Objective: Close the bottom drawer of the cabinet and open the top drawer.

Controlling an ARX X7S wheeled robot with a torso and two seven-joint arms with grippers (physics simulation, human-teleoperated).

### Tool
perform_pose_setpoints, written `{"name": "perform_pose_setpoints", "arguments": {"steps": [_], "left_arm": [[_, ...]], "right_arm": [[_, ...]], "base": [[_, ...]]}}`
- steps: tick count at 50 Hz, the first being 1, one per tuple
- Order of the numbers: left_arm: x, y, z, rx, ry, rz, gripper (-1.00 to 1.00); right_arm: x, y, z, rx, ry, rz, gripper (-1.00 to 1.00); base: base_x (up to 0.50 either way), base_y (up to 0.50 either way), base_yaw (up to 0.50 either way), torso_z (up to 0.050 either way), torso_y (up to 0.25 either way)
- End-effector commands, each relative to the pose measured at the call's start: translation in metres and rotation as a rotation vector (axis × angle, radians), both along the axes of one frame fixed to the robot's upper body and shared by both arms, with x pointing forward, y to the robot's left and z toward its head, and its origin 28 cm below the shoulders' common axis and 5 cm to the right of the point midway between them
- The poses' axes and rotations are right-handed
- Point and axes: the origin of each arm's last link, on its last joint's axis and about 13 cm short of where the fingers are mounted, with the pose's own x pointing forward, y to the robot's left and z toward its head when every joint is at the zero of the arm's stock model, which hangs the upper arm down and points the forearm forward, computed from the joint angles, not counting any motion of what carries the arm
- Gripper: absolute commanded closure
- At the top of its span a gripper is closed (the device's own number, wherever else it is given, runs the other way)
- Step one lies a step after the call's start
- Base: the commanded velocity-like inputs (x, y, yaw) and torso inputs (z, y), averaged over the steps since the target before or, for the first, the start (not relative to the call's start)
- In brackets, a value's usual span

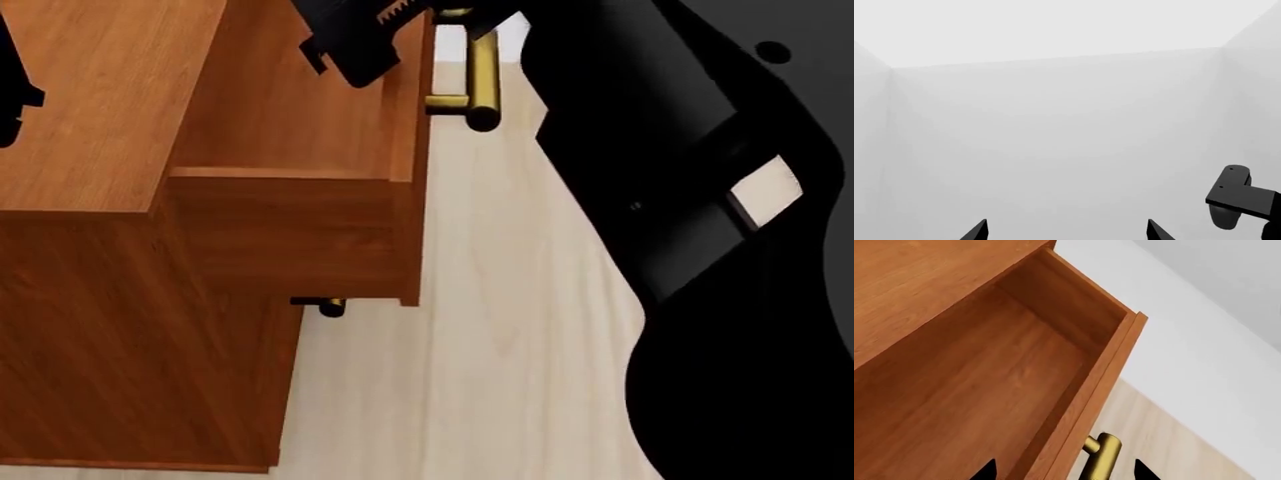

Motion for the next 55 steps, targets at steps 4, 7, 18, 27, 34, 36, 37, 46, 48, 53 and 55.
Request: {"name": "perform_pose_setpoints", "arguments": {"steps": [4,7,18,27,34,36,37,46,48,53,55], "left_arm": [[0.001,0.001,-0.002,-0.004,0.001,0.0,-1.0],[0.001,0.002,-0.002,-0.007,0.002,0.002,-1.0],[0.001,0.002,-0.003,-0.01,0.001,0.0,-1.0],[0.001,0.002,-0.003,-0.012,0.0,-0.006,-1.0],[0.001,0.001,-0.003,-0.011,0.0,-0.01,-1.0],[0.001,0.001,-0.003,-0.01,0.0,-0.01,-1.0],[0.001,0.0,-0.003,-0.01,-0.001,-0.01,-1.0],[0.002,-0.001,-0.002,-0.01,-0.002,-0.014,-1.0],[0.002,-0.001,-0.002,-0.011,-0.002,-0.015,-1.0],[0.002,-0.001,-0.001,-0.008,-0.001,-0.015,-1.0],[0.002,-0.001,-0.001,-0.008,-0.002,-0.015,-1.0]], "right_arm": [[0.011,-0.02,-0.029,-0.091,0.121,-0.092,-1.0],[0.012,-0.023,-0.029,-0.097,0.125,-0.105,-1.0],[0.012,-0.036,-0.023,-0.102,0.125,-0.154,-1.0],[0.012,-0.049,-0.019,-0.104,0.121,-0.207,-1.0],[0.012,-0.058,-0.016,-0.1,0.119,-0.241,-1.0],[0.012,-0.06,-0.015,-0.1,0.12,-0.245,-1.0],[0.012,-0.061,-0.015,-0.1,0.119,-0.252,-1.0],[0.01,-0.074,-0.01,-0.092,0.115,-0.296,-1.0],[0.009,-0.077,-0.009,-0.086,0.112,-0.305,-1.0],[0.007,-0.084,-0.005,-0.076,0.105,-0.329,-1.0],[0.006,-0.087,-0.003,-0.069,0.099,-0.341,-1.0]], "base": [[0.0,0.0,0.0,0.0,-0.006],[0.0,0.0,0.0,0.0,-0.007],[0.0,0.0,0.0,0.0,-0.007],[0.0,0.0,0.0,0.0,-0.005],[0.0,0.0,0.0,0.0,-0.002],[0.0,0.0,0.0,0.0,0.0],[0.0,0.0,0.0,0.0,0.0],[0.0,0.0,0.0,0.0,-0.001],[0.0,0.0,0.0,0.0,0.0],[0.0,0.0,0.0,0.0,0.0],[0.0,0.0,0.0,0.0,0.0]]}}
